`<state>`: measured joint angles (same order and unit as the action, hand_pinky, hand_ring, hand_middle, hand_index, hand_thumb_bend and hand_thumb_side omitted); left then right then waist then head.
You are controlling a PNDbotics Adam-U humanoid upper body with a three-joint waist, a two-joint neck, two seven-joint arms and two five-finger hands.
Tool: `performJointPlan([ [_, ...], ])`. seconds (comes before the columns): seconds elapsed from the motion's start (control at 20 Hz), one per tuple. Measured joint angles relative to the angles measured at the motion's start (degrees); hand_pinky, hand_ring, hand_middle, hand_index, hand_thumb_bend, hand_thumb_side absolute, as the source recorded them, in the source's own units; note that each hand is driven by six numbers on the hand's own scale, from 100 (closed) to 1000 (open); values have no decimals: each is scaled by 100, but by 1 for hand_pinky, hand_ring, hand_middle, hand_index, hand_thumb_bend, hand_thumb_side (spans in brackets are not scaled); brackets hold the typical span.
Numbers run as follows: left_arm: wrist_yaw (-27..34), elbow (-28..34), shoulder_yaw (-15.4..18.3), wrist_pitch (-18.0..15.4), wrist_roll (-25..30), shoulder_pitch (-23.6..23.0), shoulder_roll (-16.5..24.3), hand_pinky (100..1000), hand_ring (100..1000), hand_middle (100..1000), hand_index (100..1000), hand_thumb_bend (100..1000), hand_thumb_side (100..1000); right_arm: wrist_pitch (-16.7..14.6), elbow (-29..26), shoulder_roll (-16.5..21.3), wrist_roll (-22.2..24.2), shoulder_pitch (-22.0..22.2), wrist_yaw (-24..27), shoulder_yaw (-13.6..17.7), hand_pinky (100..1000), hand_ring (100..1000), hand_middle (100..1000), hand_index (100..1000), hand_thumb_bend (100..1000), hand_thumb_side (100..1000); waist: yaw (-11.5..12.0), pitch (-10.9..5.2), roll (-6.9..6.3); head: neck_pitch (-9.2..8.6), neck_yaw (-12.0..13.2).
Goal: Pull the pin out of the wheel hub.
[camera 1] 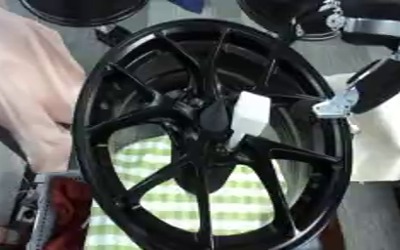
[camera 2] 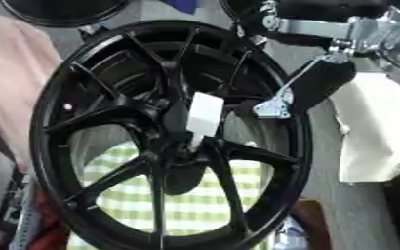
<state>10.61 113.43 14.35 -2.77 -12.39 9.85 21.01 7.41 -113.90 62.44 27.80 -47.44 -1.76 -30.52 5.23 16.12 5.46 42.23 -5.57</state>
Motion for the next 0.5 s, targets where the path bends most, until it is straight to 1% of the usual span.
performJointPlan([
  [0.5, 0, 0, -1, 17, 15, -27, 23, 832, 651, 698, 838, 129, 828, 165, -1, -237, 328, -442, 75, -314, 890, 839, 761, 808, 458, 359, -60, -17, 32, 47, 92],
])
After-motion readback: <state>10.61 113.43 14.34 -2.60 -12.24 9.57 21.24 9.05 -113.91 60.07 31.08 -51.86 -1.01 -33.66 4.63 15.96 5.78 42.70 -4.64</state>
